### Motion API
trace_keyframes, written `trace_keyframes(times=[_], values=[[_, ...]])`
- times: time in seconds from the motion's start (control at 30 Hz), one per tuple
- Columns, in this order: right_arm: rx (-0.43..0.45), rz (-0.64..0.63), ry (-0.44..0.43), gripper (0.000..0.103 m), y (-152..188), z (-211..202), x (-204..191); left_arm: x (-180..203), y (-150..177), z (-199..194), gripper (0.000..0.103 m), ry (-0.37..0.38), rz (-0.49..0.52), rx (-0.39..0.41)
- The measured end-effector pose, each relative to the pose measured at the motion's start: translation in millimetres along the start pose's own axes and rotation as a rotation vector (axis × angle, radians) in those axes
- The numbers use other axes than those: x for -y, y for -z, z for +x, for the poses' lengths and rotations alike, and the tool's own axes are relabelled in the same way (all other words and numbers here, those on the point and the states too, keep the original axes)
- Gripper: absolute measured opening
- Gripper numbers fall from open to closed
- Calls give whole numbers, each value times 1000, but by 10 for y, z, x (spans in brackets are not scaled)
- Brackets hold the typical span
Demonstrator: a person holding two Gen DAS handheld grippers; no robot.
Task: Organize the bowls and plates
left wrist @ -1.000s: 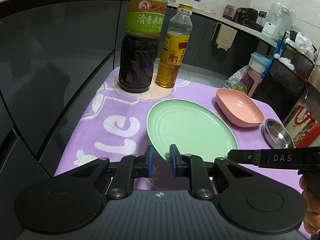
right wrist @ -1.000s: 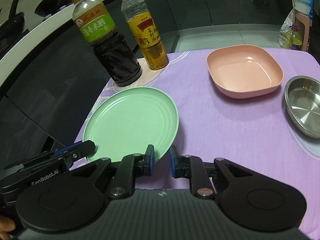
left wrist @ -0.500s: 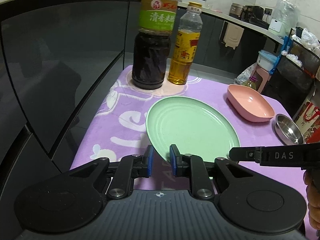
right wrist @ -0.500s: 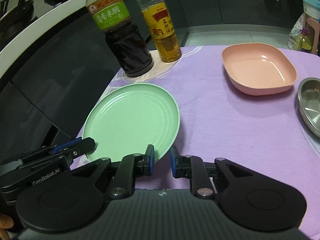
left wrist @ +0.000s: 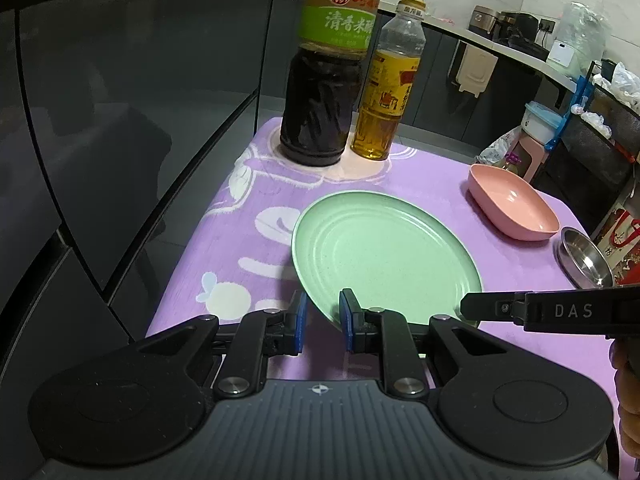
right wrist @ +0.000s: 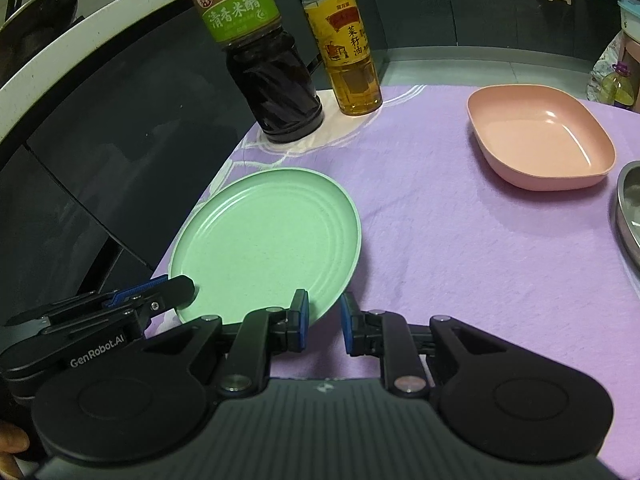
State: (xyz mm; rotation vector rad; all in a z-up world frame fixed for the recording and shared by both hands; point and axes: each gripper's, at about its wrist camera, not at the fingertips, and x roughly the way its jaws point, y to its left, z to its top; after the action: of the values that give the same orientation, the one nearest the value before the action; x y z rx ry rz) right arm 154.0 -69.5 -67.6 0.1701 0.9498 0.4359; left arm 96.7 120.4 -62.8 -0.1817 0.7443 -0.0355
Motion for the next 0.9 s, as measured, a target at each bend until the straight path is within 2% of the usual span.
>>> trace_keyframes(times=[0.2, 0.4, 0.57, 0.9], values=[[-25, -20, 7, 19, 13, 87, -34, -69, 63, 81, 18, -12, -5, -56], [-18, 6, 36, 19, 8, 88, 28, -212, 32, -25, 18, -58, -37, -23], [0, 24, 48, 19, 10, -1, 74, -194, -37, -136, 18, -46, -50, 10], [45, 42, 50, 19, 9, -250, 194, 206, -146, -150, 19, 25, 5, 14]])
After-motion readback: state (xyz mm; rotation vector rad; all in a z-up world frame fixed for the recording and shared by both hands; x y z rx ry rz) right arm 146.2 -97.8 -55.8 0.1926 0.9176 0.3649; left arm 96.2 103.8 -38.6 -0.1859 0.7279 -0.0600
